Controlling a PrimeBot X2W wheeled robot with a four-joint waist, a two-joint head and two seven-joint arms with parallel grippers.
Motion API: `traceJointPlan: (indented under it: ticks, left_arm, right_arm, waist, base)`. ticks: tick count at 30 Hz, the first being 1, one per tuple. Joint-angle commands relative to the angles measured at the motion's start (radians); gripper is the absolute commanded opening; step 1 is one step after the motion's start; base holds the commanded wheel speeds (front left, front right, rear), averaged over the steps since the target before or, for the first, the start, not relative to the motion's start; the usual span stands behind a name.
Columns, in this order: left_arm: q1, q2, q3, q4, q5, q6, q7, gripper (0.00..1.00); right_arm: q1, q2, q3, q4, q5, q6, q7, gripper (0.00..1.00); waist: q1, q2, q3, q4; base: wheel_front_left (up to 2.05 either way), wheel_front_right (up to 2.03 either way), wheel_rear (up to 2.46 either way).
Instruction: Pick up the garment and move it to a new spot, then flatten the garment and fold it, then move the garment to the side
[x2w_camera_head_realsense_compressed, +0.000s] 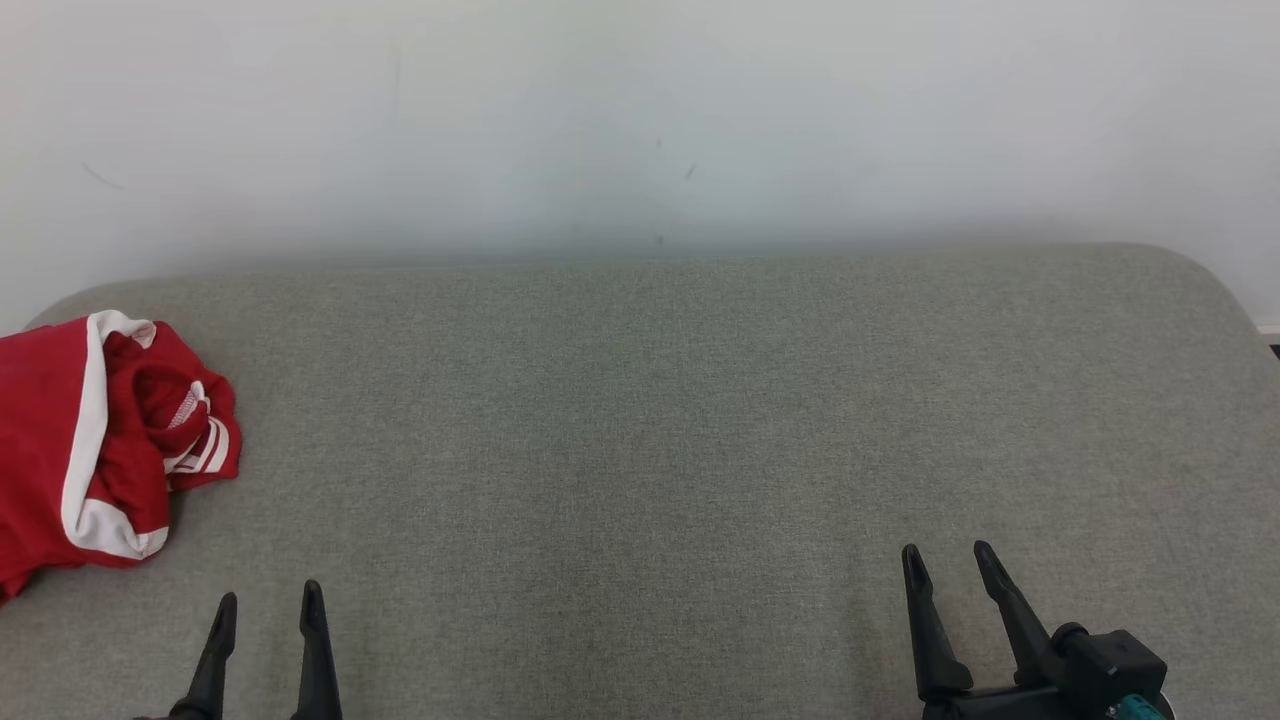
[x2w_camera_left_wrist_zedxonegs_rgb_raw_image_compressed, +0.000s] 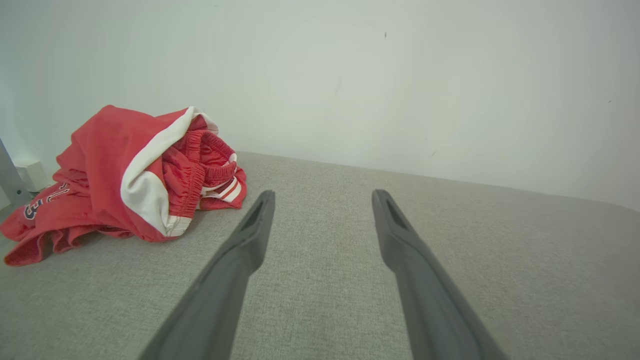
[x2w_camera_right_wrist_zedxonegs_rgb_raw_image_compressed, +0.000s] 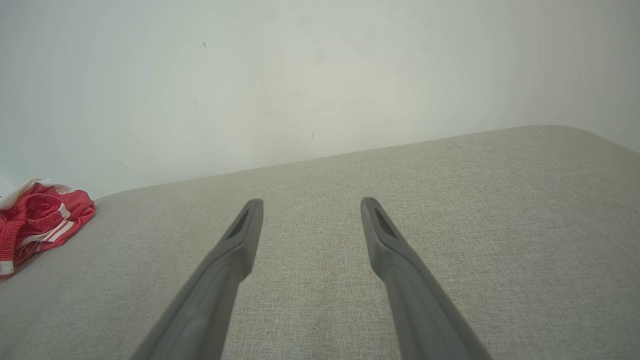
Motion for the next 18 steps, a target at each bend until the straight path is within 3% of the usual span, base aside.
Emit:
traceJointPlan:
  ticks: [1, 18]
  left_arm:
    - [0.008, 0.004, 0.005, 0.001, 0.032, -0.004, -0.008, 1.0]
    - [0.03, 0.004, 0.029, 0.018, 0.148, -0.025, -0.028, 1.0]
  right_arm:
    - [0.007, -0.004, 0.002, 0.0, -0.028, -0.002, -0.011, 1.0]
    - [0.026, -0.004, -0.022, 0.004, -0.13, -0.002, -0.054, 1.0]
  waist:
    - [0.0, 0.0, -0.002, 0.001]
    - [0.0, 0.0, -0.007, 0.0]
  base:
    - [0.0, 0.0, 0.0]
    - [0.0, 0.0, 0.0]
